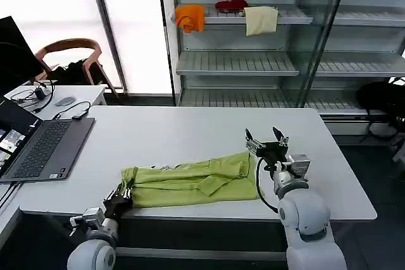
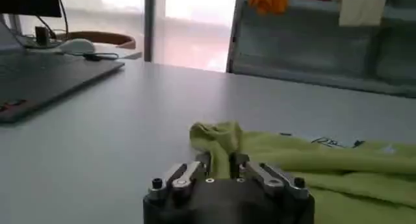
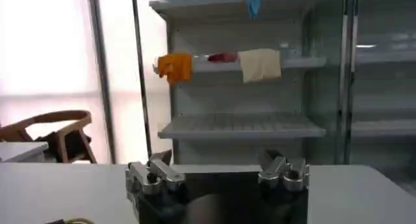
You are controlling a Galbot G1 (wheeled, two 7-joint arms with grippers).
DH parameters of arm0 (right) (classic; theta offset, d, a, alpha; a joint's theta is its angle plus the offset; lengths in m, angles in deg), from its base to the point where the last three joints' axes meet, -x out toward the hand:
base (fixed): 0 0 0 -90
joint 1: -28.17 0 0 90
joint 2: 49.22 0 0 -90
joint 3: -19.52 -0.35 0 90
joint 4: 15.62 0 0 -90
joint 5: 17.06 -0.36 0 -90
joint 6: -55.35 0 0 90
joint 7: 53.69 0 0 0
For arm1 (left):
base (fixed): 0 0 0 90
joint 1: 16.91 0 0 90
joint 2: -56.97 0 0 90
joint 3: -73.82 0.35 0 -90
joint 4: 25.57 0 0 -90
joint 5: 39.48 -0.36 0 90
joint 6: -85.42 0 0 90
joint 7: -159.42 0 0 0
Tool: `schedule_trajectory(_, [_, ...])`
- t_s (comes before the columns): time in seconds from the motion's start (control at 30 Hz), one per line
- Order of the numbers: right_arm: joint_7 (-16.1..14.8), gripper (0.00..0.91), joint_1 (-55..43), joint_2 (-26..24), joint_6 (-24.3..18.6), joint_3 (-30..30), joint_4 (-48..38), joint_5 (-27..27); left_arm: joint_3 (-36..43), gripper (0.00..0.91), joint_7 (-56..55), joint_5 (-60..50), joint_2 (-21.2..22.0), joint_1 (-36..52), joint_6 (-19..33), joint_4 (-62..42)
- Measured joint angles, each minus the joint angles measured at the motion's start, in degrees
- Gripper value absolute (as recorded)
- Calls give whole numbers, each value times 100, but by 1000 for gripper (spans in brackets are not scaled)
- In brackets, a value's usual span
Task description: Fold and organize the clothes.
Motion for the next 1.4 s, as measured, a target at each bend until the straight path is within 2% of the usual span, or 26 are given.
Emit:
schedule_trajectory(0.4, [-17, 907, -67, -60, 0, -149, -130, -61, -350, 0, 393, -658, -210, 148, 214, 34])
schedule_trajectory(0.7, [-23, 907, 20, -50, -35, -313, -246, -55, -1035, 0, 1087, -1665, -885, 637, 252, -111])
schedule_trajectory(0.9, [-4, 907, 56, -27, -42, -364, -322, -27, -1164, 0, 1251, -1661, -1204, 888, 57, 25])
schedule_trajectory(1.1, [-8, 907, 95, 28, -76, -363, -394, 33, -883, 0, 1092, -899, -1081, 959, -302, 434])
schedule_trajectory(1.4, [3, 907, 175, 66, -109, -385, -407, 93, 155, 0, 795, -253, -597, 980, -746, 885])
